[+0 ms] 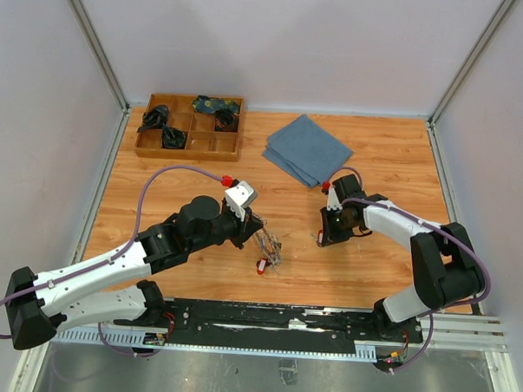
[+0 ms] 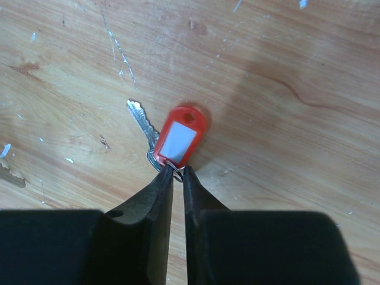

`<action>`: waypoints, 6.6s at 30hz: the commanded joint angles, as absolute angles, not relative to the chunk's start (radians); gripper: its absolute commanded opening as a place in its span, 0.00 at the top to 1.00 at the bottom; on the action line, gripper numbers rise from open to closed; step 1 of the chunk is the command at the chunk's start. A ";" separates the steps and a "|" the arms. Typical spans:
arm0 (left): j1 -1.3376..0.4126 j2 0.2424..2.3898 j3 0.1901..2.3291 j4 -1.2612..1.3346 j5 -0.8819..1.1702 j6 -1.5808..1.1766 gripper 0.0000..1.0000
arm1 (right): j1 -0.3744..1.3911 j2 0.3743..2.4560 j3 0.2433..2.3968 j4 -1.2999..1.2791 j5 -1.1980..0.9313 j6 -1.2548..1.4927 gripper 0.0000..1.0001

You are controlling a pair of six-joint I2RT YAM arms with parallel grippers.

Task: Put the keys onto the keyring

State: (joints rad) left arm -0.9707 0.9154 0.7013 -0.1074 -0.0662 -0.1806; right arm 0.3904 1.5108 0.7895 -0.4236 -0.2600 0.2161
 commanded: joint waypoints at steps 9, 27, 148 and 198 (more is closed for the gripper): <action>-0.966 0.888 0.743 -0.052 -0.067 -0.172 0.99 | 0.410 1.386 0.770 -0.432 -0.266 0.161 0.99; -0.966 0.811 0.746 0.074 -0.030 -0.016 0.99 | 0.419 0.856 0.886 -0.383 -0.577 0.034 0.99; -1.399 0.766 0.766 0.337 -0.372 0.295 0.99 | 1.115 0.796 1.172 -0.394 -0.134 -0.216 0.72; -1.397 0.629 0.658 0.474 -0.040 0.136 0.99 | 1.115 0.819 1.071 -0.232 -0.557 -0.177 0.82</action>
State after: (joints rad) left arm -1.3911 0.6334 0.6151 0.3874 -0.0490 0.1307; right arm 1.1042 0.8219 1.0718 -0.2165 -0.5308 -0.1814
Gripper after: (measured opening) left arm 0.012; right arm 0.197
